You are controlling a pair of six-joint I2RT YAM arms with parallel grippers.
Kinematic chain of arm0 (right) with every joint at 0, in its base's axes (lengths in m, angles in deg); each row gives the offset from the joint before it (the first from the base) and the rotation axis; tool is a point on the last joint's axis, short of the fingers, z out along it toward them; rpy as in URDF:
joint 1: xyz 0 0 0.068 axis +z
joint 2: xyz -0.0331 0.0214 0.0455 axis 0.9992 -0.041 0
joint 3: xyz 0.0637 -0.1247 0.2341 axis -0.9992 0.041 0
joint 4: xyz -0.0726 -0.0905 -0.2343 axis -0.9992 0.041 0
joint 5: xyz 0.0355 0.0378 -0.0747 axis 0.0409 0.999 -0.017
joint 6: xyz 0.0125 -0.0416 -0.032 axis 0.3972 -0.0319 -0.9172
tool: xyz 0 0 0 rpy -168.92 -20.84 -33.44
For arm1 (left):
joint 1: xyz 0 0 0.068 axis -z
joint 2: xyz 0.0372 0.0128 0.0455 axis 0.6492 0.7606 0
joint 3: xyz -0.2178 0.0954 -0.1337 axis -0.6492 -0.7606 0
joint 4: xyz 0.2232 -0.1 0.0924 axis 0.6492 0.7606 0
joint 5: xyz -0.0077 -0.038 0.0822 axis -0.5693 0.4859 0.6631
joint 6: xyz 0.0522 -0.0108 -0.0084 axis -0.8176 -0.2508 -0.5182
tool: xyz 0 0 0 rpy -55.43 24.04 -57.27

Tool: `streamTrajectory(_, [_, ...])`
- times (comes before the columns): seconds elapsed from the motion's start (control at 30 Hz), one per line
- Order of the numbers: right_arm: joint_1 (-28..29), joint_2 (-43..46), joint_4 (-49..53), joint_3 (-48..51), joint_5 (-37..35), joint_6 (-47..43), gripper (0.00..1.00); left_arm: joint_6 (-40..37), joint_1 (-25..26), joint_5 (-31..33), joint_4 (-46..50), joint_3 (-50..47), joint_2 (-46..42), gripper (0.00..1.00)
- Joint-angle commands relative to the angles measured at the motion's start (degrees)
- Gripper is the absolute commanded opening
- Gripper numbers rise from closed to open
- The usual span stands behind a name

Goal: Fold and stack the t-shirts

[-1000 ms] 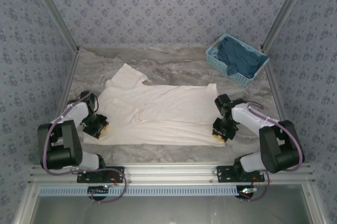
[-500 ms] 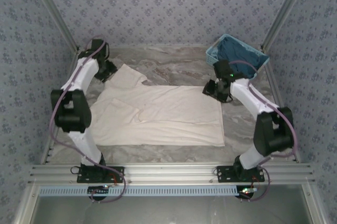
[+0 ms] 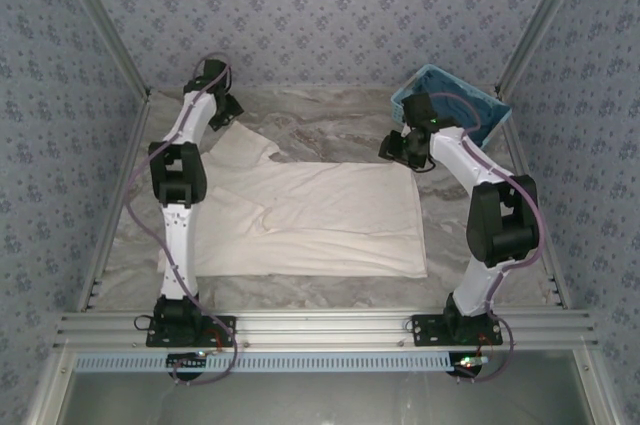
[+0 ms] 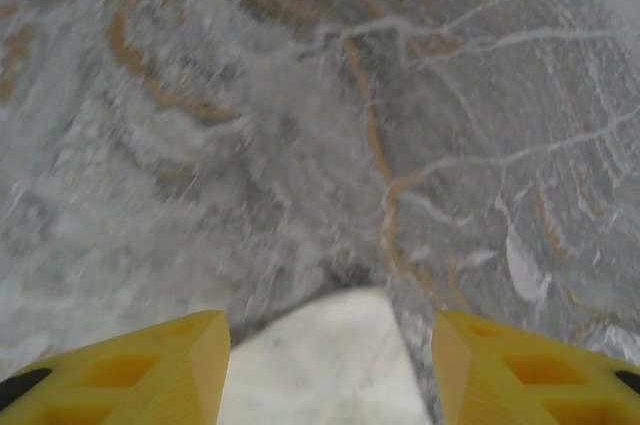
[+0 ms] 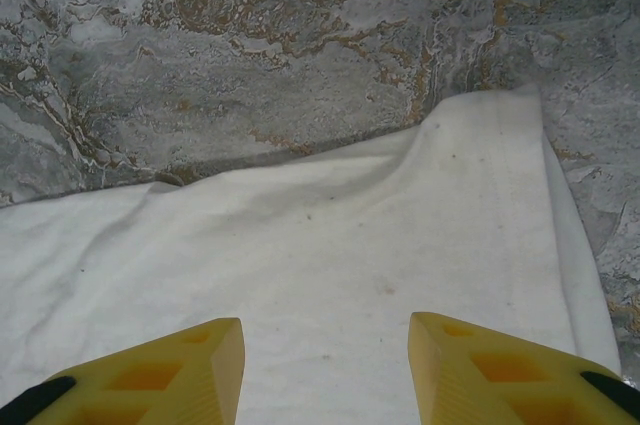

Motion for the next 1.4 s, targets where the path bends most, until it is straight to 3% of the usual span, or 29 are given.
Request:
streamTrajectory(0.0, [-1.0, 1.0, 0.5, 1.0, 1.1, -1.1, 0.49, -3.3, 0.7, 2.8, 3.2, 6.3, 3.7, 0.56])
streamTrajectory(0.3, [-2.8, 3.2, -0.7, 4.1, 2.4, -0.2, 0.49, -4.5, 3.3, 3.6, 6.6, 11.1, 9.4, 0.56])
streamTrajectory(0.47, [-2.9, 3.2, -0.9, 4.2, 2.8, -0.2, 0.49, -4.2, 4.3, 7.1, 13.4, 12.4, 10.6, 0.51])
streamTrajectory(0.67, [-3.2, 3.1, -1.2, 4.5, 2.6, -0.1, 0.48, -5.6, 5.3, 10.1, 20.2, 13.5, 11.9, 0.31])
streamTrajectory(0.87, [-3.7, 2.3, -1.4, 4.6, 1.3, 0.6, 0.44, -5.5, 5.6, 12.0, 21.6, 14.9, 10.7, 0.0])
streamTrajectory(1.37, [-4.1, -11.8, -4.7, -3.4, -12.6, 3.7, 0.37, -7.9, 8.2, 9.7, 22.5, 14.0, -0.9, 0.0])
